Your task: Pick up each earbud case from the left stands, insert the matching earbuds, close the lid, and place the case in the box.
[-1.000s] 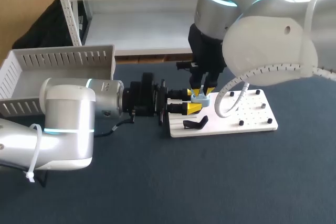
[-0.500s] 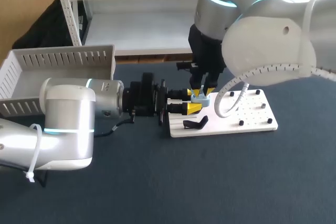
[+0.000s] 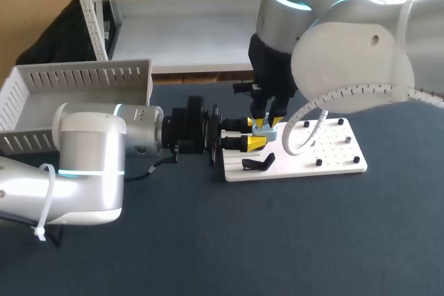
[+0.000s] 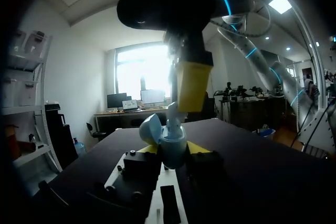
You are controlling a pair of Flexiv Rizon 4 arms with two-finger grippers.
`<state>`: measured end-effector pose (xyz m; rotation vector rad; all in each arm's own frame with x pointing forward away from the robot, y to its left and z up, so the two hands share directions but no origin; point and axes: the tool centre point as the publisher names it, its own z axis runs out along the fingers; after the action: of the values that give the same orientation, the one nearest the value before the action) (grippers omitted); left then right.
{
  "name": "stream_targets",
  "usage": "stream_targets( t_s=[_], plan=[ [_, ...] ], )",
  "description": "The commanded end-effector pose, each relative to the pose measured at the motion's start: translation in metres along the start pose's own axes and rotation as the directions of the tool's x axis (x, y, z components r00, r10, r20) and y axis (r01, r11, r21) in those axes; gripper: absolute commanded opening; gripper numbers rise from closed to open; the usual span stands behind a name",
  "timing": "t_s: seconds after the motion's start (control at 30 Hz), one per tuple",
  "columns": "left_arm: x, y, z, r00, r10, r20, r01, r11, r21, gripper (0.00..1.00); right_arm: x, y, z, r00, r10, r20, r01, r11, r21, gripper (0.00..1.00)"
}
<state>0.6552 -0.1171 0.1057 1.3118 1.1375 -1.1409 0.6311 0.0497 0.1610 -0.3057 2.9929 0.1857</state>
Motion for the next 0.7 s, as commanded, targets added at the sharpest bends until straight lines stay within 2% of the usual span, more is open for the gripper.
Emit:
stream_targets(
  t_s=[0.03, 0.7],
  plan=[
    [0.0000, -0.0017, 0.0006, 1.000, 0.001, 0.000, -0.001, 1.000, -0.007, 0.00, -0.0016, 0.0007, 0.0007, 1.000, -0.001, -0.003, 0.001, 1.000, 0.001, 0.00],
    [0.0000, -0.0017, 0.0006, 1.000, 0.001, 0.000, -0.001, 1.000, -0.007, 0.00, -0.0046, 0.0025, 0.0019, 1.000, -0.005, 0.000, 0.005, 1.000, -0.005, 0.00]
  ],
)
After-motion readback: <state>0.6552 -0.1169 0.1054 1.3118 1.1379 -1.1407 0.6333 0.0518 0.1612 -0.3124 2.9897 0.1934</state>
